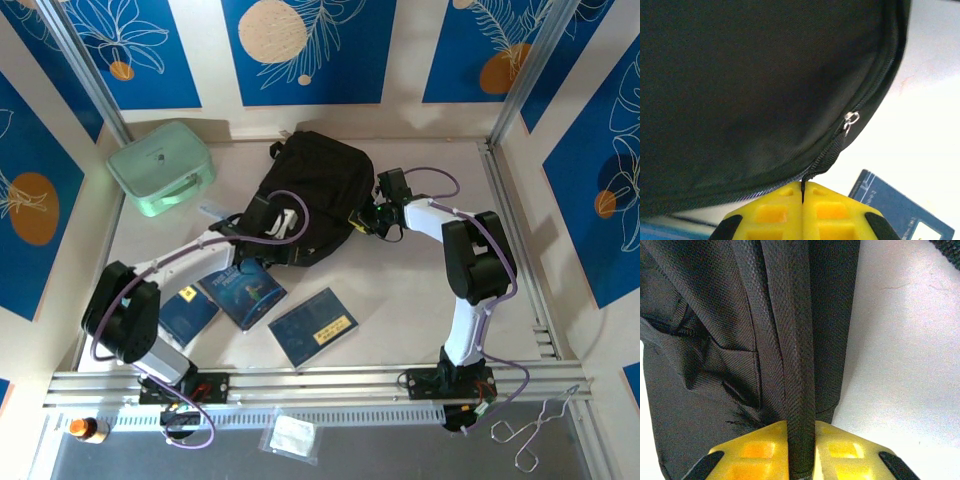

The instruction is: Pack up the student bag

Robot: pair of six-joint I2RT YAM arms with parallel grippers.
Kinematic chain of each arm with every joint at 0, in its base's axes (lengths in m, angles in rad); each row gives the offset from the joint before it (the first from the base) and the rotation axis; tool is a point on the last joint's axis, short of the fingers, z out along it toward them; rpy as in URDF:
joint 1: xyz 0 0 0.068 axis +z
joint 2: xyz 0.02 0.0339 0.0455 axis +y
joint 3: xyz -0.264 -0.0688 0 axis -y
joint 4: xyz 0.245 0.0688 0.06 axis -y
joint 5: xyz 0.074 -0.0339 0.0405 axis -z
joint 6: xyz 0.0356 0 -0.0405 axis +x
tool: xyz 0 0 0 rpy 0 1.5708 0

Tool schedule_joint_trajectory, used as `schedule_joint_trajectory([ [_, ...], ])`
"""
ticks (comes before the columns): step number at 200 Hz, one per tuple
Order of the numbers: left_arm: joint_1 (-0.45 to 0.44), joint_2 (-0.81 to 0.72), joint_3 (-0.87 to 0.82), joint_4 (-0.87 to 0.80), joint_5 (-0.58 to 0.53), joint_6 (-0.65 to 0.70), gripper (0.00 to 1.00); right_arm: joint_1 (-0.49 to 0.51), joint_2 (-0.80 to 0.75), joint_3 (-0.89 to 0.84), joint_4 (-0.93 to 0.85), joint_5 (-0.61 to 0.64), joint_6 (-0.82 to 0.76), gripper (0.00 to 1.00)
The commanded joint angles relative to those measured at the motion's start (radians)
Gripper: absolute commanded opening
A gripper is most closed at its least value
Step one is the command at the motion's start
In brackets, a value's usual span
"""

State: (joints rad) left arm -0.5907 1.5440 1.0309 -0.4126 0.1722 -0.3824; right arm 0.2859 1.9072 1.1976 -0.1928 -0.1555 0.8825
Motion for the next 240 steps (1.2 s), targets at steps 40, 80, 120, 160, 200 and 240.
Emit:
schedule_joint_trajectory([
  [40,0.063,-0.086,-0.057,-0.196,-0.189,-0.001,0.00,-0.017,0.039,0.049,-0.054,0.115,-0.027,0.15],
  [80,0.104,-0.140,-0.096,-0.214,-0.195,0.008,0.00,-0.023,0.045,0.069,-0.054,0.119,-0.047,0.15],
  [120,0.159,-0.133,-0.114,-0.153,-0.097,0.026,0.00,-0.024,0.045,0.061,-0.007,0.062,-0.063,0.15],
  [160,0.168,-0.145,-0.141,-0.023,0.137,0.121,0.05,-0.022,0.030,0.046,0.014,0.007,-0.079,0.16],
  [200,0.171,-0.139,-0.134,-0.024,0.182,0.176,0.44,-0.022,0.016,0.037,0.013,-0.007,-0.093,0.18],
  [240,0.186,-0.078,-0.089,-0.033,0.081,0.117,0.59,-0.022,0.015,0.039,0.013,-0.008,-0.087,0.18],
])
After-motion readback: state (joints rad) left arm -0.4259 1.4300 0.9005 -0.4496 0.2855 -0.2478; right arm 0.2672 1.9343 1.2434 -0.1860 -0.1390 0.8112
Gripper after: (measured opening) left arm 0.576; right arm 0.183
